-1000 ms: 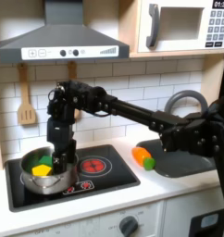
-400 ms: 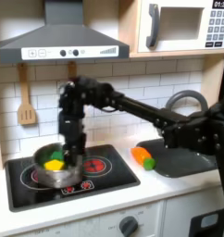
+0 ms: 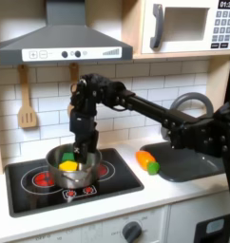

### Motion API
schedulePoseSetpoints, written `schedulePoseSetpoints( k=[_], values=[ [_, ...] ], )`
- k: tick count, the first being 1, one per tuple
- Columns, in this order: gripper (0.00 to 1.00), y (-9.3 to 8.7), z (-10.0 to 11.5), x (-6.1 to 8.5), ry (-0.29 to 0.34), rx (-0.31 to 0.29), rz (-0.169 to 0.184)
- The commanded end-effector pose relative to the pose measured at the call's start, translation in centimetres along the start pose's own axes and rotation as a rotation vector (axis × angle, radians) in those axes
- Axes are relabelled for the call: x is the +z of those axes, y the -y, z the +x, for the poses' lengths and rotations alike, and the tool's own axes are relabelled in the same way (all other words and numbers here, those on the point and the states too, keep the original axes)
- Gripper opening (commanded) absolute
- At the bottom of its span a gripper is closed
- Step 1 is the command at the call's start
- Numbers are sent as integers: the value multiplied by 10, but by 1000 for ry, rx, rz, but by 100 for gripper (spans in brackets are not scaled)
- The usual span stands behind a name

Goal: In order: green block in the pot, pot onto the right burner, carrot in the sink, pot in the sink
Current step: 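Slide the pot onto the right burner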

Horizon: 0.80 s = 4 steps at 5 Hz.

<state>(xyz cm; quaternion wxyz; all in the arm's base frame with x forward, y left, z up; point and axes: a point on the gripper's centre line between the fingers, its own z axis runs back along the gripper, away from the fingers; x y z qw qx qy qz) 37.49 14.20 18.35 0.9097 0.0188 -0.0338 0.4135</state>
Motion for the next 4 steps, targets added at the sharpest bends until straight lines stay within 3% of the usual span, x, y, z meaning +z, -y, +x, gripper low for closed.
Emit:
schedulePoseSetpoints(
  k=[1, 3, 4],
  values=[
    [100, 2, -10, -5, -21, -25, 9],
    [100, 2, -34, -16, -50, -90, 25],
    [100, 5, -41, -13, -47, -115, 20]
  ],
)
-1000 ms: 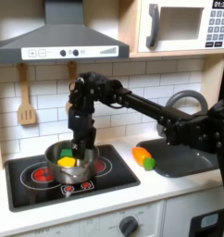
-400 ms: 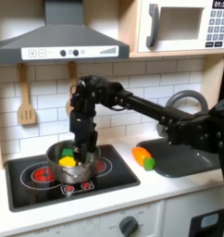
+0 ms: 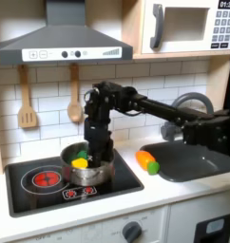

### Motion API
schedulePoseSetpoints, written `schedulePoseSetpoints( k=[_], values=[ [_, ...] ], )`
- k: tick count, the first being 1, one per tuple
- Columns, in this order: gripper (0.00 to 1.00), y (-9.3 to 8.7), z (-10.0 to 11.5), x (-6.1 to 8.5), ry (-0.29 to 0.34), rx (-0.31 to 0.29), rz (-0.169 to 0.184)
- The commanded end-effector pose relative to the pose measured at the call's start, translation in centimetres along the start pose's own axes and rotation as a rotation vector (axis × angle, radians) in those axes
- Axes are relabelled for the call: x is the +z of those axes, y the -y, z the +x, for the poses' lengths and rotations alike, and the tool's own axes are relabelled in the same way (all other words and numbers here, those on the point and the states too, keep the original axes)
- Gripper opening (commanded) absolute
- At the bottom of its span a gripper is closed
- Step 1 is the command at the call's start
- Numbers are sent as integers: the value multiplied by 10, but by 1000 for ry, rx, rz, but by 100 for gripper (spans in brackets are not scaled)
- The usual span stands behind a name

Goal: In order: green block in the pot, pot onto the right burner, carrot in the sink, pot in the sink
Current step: 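Slide the pot onto the right burner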

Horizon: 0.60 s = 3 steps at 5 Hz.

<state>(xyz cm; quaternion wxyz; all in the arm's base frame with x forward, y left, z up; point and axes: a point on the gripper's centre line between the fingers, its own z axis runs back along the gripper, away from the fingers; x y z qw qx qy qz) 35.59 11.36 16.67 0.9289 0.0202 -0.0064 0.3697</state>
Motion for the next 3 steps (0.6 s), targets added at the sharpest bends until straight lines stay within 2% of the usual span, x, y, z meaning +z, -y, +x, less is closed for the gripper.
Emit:
schedulePoseSetpoints(
  k=[1, 3],
  values=[
    [100, -1, -8, 3, 0, -17, -7],
    [100, 5, -18, 5, -7, -41, -16]
  ],
)
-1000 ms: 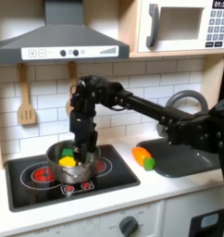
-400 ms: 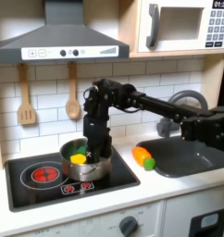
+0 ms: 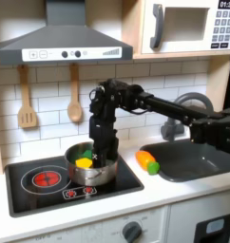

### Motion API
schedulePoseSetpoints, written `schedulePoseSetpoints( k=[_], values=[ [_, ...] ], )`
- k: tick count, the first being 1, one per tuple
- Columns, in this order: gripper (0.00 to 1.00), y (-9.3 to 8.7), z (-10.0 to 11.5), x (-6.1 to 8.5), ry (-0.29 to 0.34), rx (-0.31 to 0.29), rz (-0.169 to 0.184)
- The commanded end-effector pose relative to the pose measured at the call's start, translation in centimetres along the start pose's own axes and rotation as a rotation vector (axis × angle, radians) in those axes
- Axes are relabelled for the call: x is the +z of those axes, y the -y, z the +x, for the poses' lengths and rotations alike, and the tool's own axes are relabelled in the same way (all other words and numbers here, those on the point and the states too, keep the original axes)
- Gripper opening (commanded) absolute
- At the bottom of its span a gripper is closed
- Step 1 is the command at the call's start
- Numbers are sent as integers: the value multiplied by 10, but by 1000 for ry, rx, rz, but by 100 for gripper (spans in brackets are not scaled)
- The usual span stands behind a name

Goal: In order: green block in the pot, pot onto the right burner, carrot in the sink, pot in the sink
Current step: 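Slide the pot onto the right burner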

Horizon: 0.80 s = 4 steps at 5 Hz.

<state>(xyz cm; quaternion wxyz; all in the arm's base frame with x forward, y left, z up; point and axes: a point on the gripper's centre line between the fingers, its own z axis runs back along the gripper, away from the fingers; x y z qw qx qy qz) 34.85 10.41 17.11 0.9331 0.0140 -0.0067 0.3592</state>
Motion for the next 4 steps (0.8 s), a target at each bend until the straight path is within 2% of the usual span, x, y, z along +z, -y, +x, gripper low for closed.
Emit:
schedulePoseSetpoints(
  k=[1, 4],
  values=[
    [100, 4, -15, 5, 0, -33, -11],
    [100, 8, -29, 4, -10, -65, -19]
  ],
)
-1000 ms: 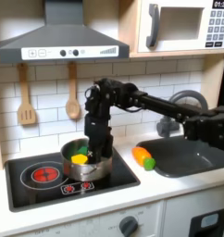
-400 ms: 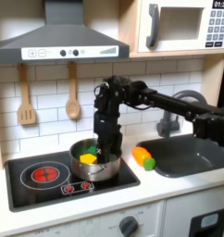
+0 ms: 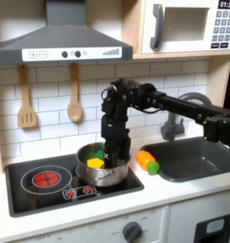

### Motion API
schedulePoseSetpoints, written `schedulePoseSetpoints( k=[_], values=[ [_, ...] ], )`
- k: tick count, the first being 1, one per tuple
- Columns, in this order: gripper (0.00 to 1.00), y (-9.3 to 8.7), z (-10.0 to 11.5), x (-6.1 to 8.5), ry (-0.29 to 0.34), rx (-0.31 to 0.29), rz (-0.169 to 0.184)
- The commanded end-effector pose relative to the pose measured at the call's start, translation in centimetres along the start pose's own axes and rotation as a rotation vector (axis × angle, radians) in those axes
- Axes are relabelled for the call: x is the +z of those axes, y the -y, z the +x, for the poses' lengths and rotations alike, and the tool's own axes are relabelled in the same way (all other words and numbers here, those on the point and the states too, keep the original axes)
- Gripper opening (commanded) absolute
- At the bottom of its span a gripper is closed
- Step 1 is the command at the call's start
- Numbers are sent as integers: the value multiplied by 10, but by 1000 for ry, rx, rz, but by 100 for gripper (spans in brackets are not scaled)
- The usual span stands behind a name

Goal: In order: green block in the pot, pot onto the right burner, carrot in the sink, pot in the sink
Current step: 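Slide the pot onto the right burner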

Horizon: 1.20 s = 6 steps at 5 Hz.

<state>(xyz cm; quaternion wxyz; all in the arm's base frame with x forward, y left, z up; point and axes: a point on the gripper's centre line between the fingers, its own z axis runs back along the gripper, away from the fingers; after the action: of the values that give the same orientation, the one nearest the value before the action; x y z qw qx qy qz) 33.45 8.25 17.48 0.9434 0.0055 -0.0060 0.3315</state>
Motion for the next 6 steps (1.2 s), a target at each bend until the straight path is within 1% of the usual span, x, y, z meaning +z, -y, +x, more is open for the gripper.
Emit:
schedulePoseSetpoints(
  k=[1, 3, 4, 5, 6],
  values=[
    [100, 6, -10, 0, -15, -17, -12],
    [100, 12, -21, 1, -29, -44, -12],
    [100, 10, -14, 11, 16, -34, -5],
    [100, 11, -12, 15, 9, 13, -13],
    [100, 13, -5, 27, 42, 42, -20]
  ],
)
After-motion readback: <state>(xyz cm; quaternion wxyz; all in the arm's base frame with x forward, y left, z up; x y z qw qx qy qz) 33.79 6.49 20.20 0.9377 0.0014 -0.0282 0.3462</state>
